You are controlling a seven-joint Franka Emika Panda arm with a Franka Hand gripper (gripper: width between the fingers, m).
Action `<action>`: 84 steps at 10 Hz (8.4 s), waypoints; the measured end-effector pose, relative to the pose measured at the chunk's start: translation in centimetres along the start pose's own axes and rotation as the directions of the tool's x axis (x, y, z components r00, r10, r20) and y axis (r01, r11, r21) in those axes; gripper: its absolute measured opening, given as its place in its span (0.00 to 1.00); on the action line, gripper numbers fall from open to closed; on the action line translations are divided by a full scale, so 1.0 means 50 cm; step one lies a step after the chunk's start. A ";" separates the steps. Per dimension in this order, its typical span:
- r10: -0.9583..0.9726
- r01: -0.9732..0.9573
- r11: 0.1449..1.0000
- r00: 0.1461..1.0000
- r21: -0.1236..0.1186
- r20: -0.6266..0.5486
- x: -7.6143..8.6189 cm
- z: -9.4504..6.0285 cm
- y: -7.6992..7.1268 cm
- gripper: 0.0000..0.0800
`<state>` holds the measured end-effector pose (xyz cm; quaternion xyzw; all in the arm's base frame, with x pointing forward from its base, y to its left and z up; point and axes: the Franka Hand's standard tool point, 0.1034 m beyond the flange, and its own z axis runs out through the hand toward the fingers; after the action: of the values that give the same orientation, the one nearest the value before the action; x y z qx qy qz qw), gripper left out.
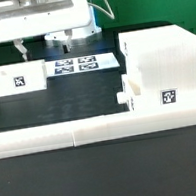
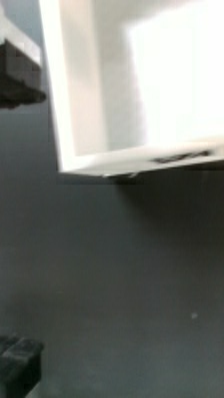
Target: Assemble drawer
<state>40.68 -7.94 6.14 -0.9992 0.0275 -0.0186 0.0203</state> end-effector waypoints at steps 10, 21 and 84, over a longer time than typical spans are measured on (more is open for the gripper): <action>-0.070 0.069 0.996 0.998 -0.054 -0.009 -0.095 0.107 0.047 0.81; -0.069 0.069 0.996 0.998 -0.055 -0.009 -0.097 0.108 0.047 0.05; -0.998 1.000 0.029 0.029 -0.005 0.060 0.259 0.024 -0.153 0.05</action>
Offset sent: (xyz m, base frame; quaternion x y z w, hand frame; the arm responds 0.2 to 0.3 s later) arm -0.0278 -0.0099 -0.0341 0.0117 0.0365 -0.0090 0.9992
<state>54.09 -1.00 5.75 -0.7364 -0.6762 -0.0072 -0.0205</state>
